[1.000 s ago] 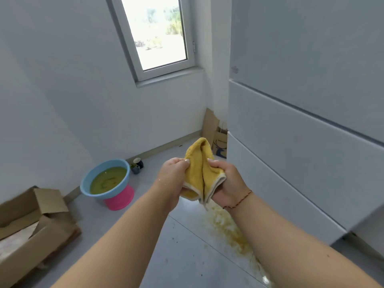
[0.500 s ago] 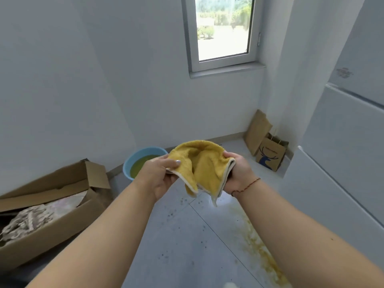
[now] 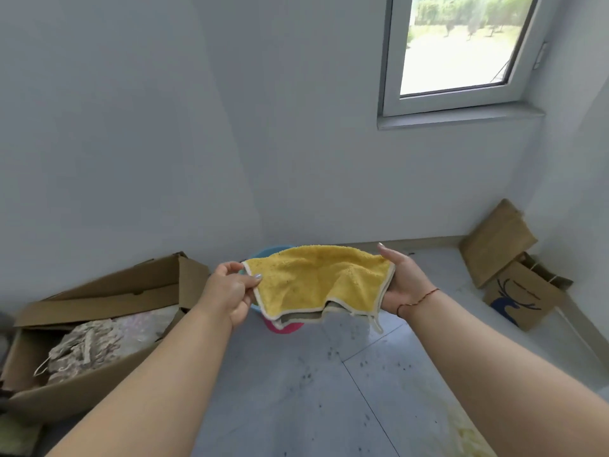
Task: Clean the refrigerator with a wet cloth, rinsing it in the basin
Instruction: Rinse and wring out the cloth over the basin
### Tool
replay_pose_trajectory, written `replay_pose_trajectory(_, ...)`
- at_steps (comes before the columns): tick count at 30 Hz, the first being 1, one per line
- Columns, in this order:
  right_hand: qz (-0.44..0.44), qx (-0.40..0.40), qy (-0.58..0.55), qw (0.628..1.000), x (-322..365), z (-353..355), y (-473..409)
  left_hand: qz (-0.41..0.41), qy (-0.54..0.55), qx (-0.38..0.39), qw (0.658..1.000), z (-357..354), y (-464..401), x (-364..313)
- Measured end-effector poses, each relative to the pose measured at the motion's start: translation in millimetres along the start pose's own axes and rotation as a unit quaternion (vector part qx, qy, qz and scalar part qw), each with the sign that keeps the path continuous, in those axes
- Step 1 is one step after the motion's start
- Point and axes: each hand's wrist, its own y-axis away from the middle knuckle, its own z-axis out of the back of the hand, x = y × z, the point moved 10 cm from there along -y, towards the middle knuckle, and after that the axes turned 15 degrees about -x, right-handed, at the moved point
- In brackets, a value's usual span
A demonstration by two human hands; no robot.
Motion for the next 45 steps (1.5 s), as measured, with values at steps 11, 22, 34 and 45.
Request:
replay_pose_trajectory(11, 0.051, -0.185, 0.168, 0.967, -7, -82, -162, -0.001, -0.074, -0.013, 0.997, 23, -172, -50)
replay_pose_trajectory(22, 0.07, -0.275, 0.303, 0.91, -11, -112, -288, 0.031, -0.2, -0.054, 0.978, 15, -350, -38)
replay_pose_trajectory(34, 0.052, -0.29, 0.533, 0.793, 16, -110, -469, -0.009, -0.377, -0.048, 0.925, -50, -504, 33)
replay_pose_trajectory(45, 0.178, -0.293, 0.68, 0.649, -40, -72, -613, -0.071, -0.53, 0.075, 0.842, -57, -631, 174)
